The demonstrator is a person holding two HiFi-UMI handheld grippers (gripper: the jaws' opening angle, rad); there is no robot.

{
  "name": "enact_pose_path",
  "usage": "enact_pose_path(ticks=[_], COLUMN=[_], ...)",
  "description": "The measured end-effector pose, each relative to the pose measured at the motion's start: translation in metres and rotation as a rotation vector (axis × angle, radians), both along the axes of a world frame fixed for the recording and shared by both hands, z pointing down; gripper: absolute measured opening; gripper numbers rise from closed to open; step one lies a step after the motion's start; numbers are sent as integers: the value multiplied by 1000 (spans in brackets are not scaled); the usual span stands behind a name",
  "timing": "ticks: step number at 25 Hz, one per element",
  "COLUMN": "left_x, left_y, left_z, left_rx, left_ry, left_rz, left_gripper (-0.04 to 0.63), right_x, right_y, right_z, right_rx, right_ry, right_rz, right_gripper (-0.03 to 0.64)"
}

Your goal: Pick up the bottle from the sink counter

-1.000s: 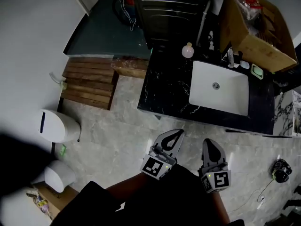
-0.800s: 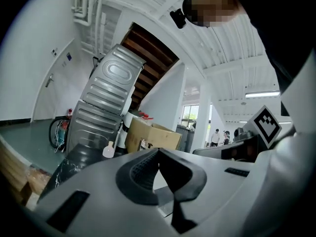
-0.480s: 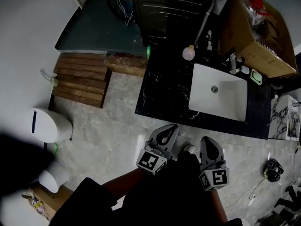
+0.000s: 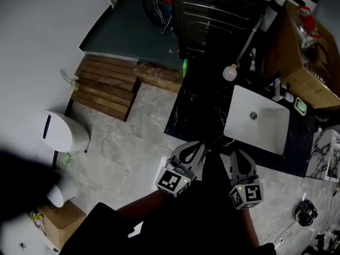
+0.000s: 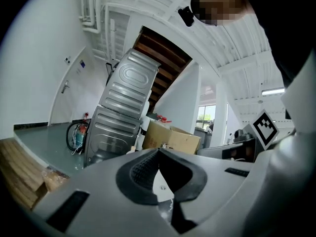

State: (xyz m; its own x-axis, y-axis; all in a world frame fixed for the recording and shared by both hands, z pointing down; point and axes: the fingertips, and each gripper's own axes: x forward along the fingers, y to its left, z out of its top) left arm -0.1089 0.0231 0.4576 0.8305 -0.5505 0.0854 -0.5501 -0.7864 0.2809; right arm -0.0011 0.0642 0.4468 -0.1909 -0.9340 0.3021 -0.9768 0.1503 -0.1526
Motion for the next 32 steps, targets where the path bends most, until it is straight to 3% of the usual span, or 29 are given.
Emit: enact_pose_path(ticks=[9, 18, 24, 32], left_x=[27, 79, 108, 129], left_y=[-55, -129, -166, -194], left_z=[-4, -16, -7, 11], left_rx=[-37, -11, 5, -36], left_ry=[-36, -81, -109, -98], left_rz=[-105, -141, -166, -218], left_gripper=[12, 12, 12, 12], right_x=[53, 91, 123, 150], right_y=[-75, -151, -190, -241], right_z=[14, 20, 41, 84], right_rx=[30, 62, 42, -44], right_ry=[-55, -60, -52, -11], right_rz=[-5, -52, -54, -104], right_gripper=[40, 40, 40, 41])
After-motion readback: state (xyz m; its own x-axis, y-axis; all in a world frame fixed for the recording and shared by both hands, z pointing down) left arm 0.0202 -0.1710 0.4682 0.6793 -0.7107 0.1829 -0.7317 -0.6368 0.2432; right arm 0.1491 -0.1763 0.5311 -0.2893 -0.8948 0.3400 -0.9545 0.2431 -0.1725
